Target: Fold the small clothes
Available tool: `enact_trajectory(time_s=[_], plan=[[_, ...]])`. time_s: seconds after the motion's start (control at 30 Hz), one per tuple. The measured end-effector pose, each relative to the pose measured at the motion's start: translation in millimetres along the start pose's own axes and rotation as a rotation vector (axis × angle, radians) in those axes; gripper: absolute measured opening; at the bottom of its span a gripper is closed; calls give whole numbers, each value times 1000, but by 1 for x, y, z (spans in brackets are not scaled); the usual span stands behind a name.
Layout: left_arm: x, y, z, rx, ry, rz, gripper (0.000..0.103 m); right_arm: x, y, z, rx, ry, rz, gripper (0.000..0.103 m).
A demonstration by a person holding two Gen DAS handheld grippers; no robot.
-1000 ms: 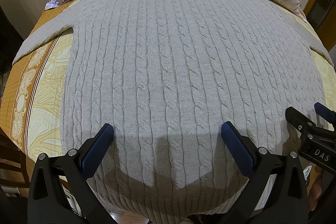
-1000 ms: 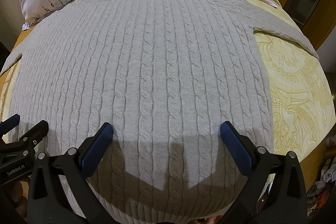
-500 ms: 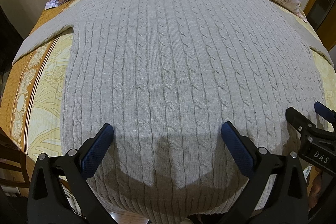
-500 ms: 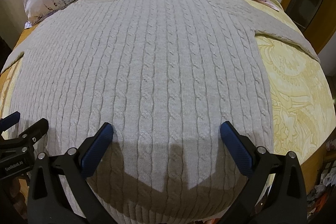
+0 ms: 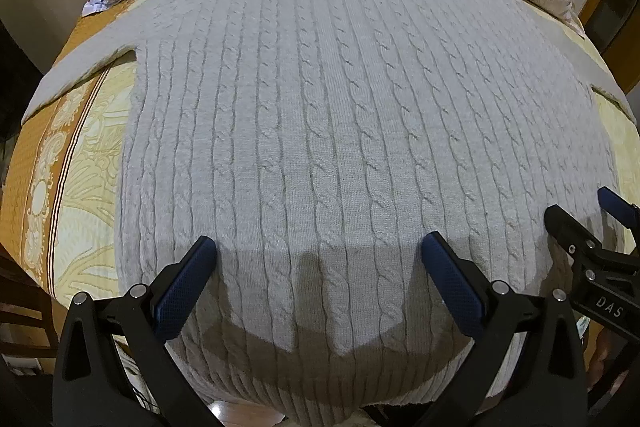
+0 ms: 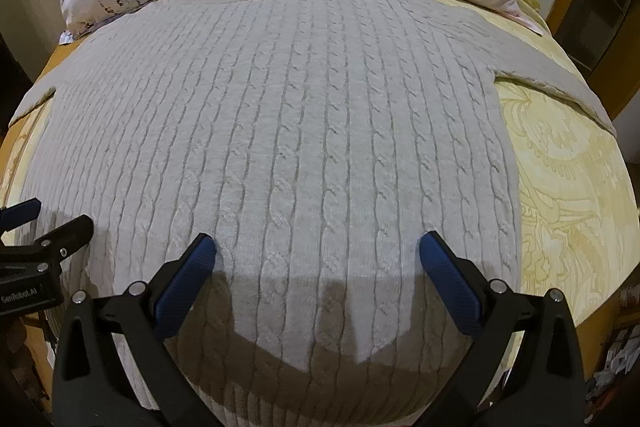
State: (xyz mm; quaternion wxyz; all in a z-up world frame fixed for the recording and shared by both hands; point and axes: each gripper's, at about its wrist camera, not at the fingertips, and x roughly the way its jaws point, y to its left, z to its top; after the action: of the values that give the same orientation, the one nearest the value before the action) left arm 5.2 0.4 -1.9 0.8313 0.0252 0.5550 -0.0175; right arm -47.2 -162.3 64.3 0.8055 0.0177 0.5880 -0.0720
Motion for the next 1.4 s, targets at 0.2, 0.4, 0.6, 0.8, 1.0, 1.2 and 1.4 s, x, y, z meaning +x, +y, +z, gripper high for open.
enact_trajectory(time_s=[0.2, 0.4, 0.6, 0.8, 1.0, 1.2, 1.4], plan=[[-1, 0, 1, 4, 14, -1, 102, -2, -10, 4, 3, -11, 58, 101], [-1, 9, 17, -34, -22, -35, 102, -6, -108, 39, 340, -108, 132, 101], [-1, 14, 35, -63, -105, -121, 102, 3, -227, 66, 693, -182, 177, 87], [3, 8, 56, -34, -157, -101, 102, 19, -295, 82, 874, -192, 154, 86], [8, 10, 78, -72, -174, -151, 102, 36, -328, 89, 1038, -213, 201, 57], [11, 13, 91, -112, -179, -191, 102, 42, -339, 89, 1095, -216, 176, 36], [15, 16, 95, -135, -167, -216, 102, 46, -343, 88, 1115, -240, 143, 16]])
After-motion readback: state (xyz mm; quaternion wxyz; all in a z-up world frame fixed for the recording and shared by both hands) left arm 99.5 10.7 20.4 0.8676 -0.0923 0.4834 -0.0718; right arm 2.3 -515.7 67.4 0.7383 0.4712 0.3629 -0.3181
